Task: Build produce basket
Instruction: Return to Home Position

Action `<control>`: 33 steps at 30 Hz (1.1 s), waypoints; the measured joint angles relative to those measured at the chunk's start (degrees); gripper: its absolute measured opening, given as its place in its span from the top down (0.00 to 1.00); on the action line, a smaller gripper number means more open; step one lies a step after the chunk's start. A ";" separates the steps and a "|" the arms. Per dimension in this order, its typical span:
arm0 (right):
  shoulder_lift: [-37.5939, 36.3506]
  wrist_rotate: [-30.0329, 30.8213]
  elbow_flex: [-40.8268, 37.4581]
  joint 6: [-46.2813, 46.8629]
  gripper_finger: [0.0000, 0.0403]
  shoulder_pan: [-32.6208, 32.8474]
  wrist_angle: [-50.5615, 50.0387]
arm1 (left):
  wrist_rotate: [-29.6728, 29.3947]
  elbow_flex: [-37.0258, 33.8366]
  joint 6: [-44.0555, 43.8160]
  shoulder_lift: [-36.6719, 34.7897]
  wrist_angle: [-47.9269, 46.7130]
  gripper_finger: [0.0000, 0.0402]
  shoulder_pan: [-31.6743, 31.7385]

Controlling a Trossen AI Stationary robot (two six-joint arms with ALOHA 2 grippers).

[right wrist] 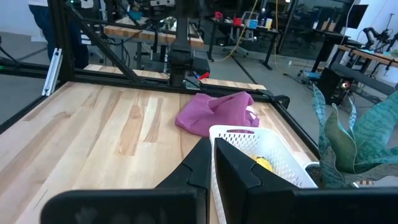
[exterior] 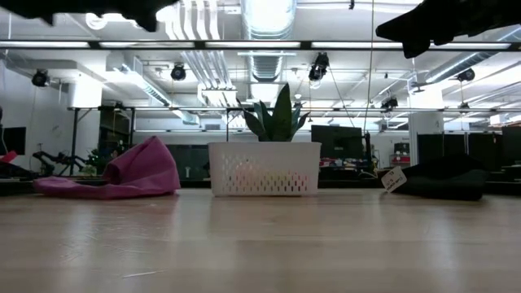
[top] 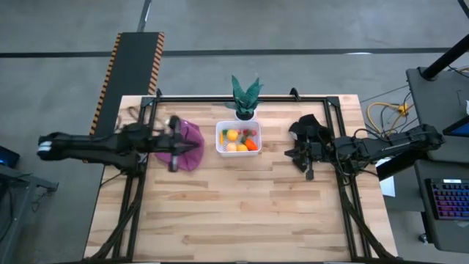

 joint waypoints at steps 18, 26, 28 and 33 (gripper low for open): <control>0.47 -0.02 -0.13 6.40 0.97 0.00 -1.04 | -6.25 -18.47 -3.16 -39.35 -16.28 1.00 -1.20; 1.07 2.74 -0.48 6.74 0.97 0.00 -0.52 | -6.34 -25.07 -4.68 -39.76 -14.45 1.00 -1.15; 0.28 1.85 -0.48 5.73 0.98 0.80 0.24 | -6.16 -26.07 -5.23 -40.09 -15.33 1.00 -1.15; -7.69 1.27 -2.03 -0.17 0.98 3.66 -1.22 | -6.23 -26.86 -6.00 -40.11 -14.73 1.00 -1.15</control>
